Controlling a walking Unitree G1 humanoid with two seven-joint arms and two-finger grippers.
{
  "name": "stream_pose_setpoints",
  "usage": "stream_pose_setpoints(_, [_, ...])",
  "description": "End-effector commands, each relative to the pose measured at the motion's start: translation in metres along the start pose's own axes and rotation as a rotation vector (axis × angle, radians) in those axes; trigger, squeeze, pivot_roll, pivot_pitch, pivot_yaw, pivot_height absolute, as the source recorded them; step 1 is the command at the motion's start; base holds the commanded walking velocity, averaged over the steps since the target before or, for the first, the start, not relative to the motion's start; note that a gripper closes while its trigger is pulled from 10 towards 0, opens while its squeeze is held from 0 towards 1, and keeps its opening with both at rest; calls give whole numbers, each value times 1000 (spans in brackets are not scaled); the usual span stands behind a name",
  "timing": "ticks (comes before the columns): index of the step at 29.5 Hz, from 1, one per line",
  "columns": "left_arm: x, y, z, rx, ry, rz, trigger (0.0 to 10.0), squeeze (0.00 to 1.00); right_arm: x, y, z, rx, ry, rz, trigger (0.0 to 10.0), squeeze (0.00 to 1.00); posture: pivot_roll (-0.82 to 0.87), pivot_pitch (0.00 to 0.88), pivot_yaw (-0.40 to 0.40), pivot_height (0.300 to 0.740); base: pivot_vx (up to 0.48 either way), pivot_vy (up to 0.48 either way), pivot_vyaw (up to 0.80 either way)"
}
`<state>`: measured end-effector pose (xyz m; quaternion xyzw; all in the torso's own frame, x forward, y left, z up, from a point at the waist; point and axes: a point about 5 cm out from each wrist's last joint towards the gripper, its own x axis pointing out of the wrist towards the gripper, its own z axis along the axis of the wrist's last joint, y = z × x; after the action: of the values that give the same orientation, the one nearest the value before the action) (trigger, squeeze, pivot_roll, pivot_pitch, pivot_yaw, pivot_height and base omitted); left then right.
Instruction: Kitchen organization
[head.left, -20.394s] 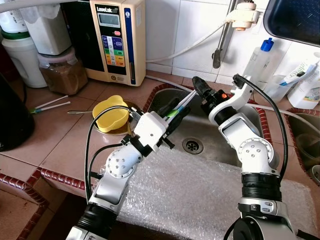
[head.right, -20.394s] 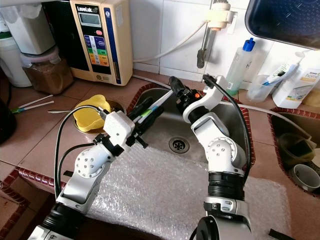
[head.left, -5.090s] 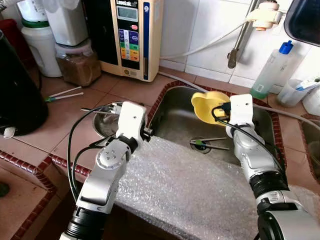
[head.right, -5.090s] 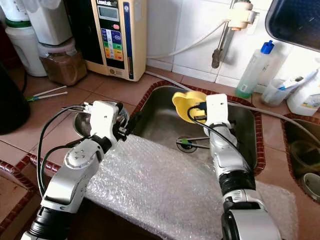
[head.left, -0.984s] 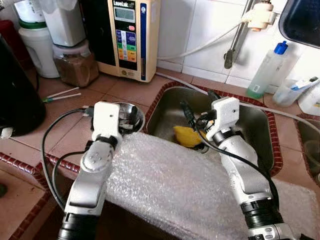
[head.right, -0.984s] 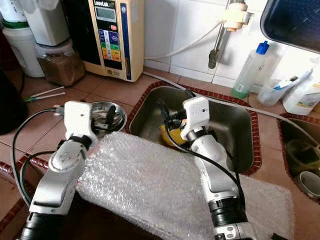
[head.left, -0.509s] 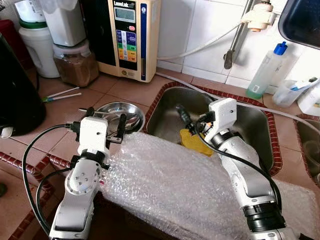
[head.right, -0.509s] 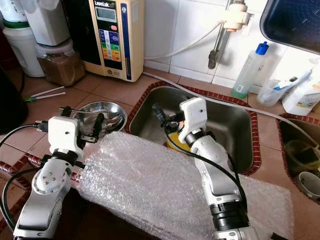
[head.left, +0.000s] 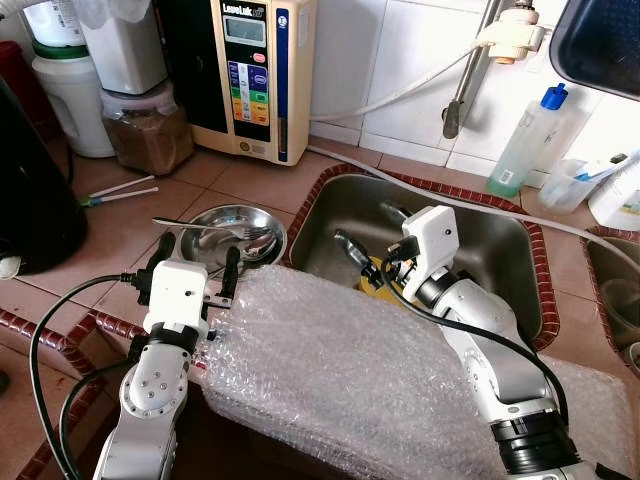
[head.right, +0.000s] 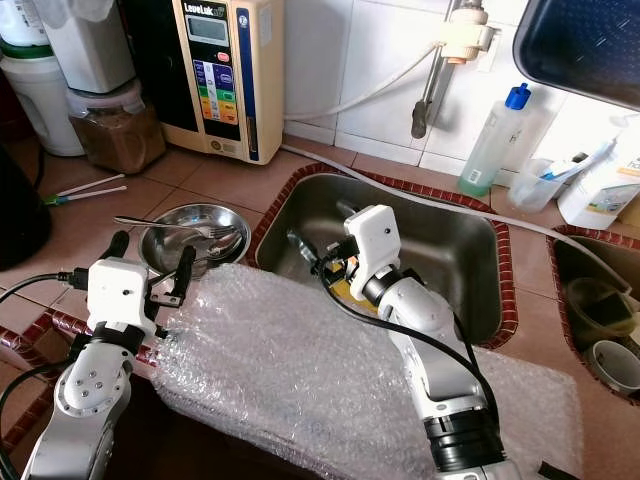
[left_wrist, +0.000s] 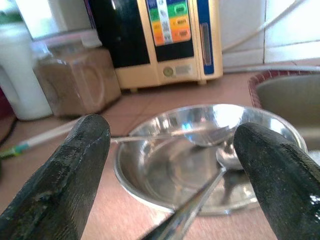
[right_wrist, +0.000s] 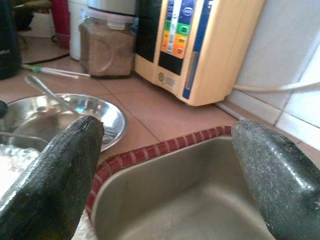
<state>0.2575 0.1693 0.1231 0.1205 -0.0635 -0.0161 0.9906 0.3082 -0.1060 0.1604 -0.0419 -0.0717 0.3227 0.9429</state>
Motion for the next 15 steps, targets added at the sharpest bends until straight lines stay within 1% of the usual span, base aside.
stream_pose_setpoints(1, [-2, -2, -6, -20, 39, -4, 10000, 0, -1, 1, 5, -15, -12, 14, 10000, 0, 66, 0, -50, 740, 0, 0, 0])
stream_pose_setpoints(2, [-2, -2, -7, -25, 53, -8, 10000, 0, 0, 1, 5, -16, -9, 19, 10000, 0, 65, 0, -50, 740, 0, 0, 0])
stream_pose_setpoints(3, [-2, -4, -9, -38, 68, -17, 8118, 0, 0, 1, 5, -21, -4, 24, 10000, 0, 64, 0, -50, 740, 0, 0, 0])
stream_pose_setpoints(4, [-1, -4, -10, -45, 70, -20, 8118, 0, 0, 1, 5, -24, -3, 24, 10000, 0, 64, 0, -50, 740, 0, 0, 0])
stream_pose_setpoints(6, [-1, -6, -12, -54, 81, -29, 5686, 0, 0, 2, 4, -26, 1, 24, 10000, 0, 65, 0, -50, 740, 0, 0, 0])
stream_pose_setpoints(7, [-1, -6, -14, -69, 90, -27, 4314, 0, 0, 2, 4, -27, 5, 24, 10000, 0, 65, 0, -49, 740, 0, 0, 0])
stream_pose_setpoints(8, [-1, -6, -14, -69, 90, -27, 4314, 0, 0, 2, 4, -27, 5, 24, 10000, 0, 65, 0, -49, 740, 0, 0, 0])
stream_pose_setpoints(9, [0, -7, -16, -76, 104, -35, 1176, 0, 0, 2, 3, -27, 6, 25, 10000, 0, 66, 0, -48, 740, 0, 0, 0])
stream_pose_setpoints(10, [0, -8, -18, -85, 117, -44, 0, 0, 1, 3, 3, -27, 7, 27, 10000, 0, 66, 0, -48, 740, 0, 0, 0])
stream_pose_setpoints(12, [1, -9, -19, -90, 124, -50, 0, 0, 1, 3, 3, -28, 7, 28, 10000, 0, 66, 0, -48, 740, 0, 0, 0])
stream_pose_setpoints(15, [5, -10, -20, -133, 148, -47, 0, 0, 0, 7, 3, -20, 6, 64, 10000, 0, 66, 0, -45, 740, 0, 0, 0])
